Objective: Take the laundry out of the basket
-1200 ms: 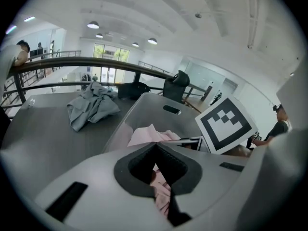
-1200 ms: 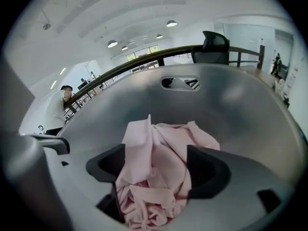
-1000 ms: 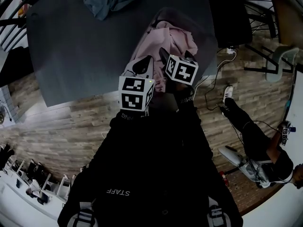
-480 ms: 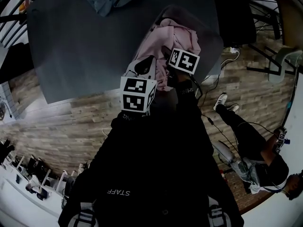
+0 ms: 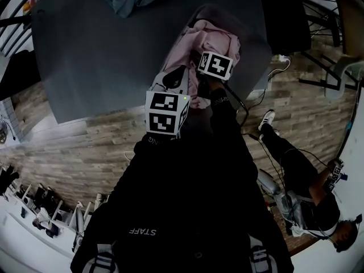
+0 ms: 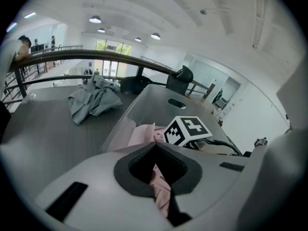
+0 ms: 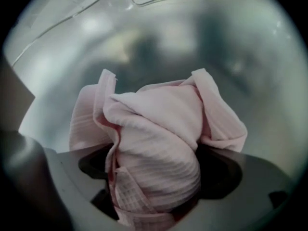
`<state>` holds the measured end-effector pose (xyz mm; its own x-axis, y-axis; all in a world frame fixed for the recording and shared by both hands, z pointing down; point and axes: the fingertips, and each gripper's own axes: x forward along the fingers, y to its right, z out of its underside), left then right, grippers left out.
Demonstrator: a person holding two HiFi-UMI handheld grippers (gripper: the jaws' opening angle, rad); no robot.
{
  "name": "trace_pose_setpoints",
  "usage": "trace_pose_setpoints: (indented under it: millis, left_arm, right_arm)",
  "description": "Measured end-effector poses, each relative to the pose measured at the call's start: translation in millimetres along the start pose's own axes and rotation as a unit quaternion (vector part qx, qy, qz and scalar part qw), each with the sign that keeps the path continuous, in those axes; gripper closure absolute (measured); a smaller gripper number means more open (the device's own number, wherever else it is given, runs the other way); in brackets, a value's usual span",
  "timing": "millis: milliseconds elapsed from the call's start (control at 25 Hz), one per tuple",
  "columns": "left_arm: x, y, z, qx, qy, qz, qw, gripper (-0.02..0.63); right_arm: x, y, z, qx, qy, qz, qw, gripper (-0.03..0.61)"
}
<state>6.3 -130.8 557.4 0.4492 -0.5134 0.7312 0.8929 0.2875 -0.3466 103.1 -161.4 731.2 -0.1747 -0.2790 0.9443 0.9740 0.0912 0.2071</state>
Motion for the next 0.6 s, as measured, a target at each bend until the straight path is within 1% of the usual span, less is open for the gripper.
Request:
trace_pose_setpoints:
  millis: [160,360,520,560,600]
  left_arm:
    - [-3.3,-1.5,0.7,-0.002,0.0,-0.001,1.0,0.614]
    - [-8.5,-1.9,0.0,-0.004,0.003,0.001,1.0,0.614]
    - [-13.0,-0.1,-1.2,-0.002,0.008,0.004,1.0,0.614]
    - [-15.0,-0.8,-1.5,-0.002,0.01,0.004,0.9999,0.614]
    - [-17.3,-1.7,-1.7,-0.001,0.011,0.003,0.9999,0.614]
  right_arm:
    - [14.4,3.3,1.4,-0.011,-0.001,0.03,0.999,0.062]
    - [21.6,4.3,-2.7,-0.03,0.002,0.052,0.998,0.055]
    - [23.9,11.5,-4.5,-0.036,-0.002,0.074,0.997,0.057]
    - [23.9,11.8,-5.0,-0.036,0.0,0.077,0.996,0.059]
    - [23.6,11.2,-5.4,-0.037,0.002,0.079,0.996,0.081]
